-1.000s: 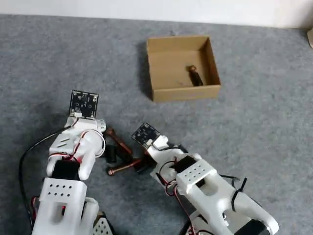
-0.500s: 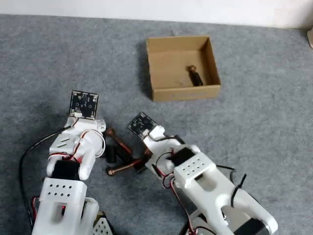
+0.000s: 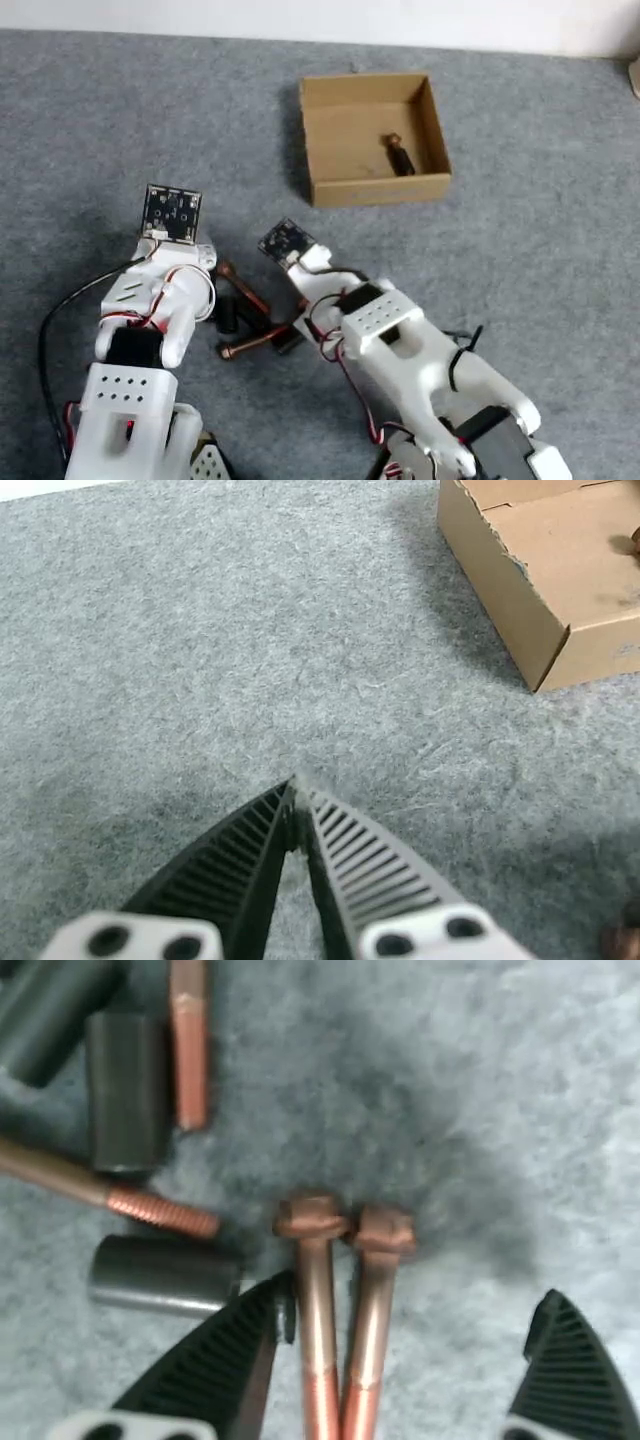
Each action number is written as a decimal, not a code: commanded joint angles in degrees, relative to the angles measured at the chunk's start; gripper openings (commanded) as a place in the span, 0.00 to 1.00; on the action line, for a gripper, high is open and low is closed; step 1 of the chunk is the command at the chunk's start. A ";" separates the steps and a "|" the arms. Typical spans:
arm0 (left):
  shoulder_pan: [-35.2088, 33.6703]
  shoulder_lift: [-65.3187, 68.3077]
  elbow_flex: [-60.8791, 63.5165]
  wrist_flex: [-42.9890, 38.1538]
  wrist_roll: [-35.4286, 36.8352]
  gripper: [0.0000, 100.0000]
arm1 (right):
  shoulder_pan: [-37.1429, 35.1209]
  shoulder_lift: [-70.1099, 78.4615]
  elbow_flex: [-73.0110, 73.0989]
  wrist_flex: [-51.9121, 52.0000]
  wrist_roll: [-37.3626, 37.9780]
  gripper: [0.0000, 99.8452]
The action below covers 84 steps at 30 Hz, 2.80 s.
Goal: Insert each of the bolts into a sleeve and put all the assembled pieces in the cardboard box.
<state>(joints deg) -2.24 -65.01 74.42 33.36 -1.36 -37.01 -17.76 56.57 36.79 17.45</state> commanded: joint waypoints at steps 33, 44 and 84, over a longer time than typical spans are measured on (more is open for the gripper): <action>-0.66 0.31 -2.59 0.00 3.78 0.01 | 8.75 0.04 -7.96 3.03 -3.78 0.34; -6.46 8.13 -7.43 0.18 5.01 0.01 | -6.02 0.04 -8.31 5.93 -7.38 0.34; -16.31 9.54 -10.86 0.18 7.56 0.01 | -16.84 19.74 -24.31 1.89 -16.97 0.34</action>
<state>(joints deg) -17.89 -54.64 67.65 33.36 5.76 -54.24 2.20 32.31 40.22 3.30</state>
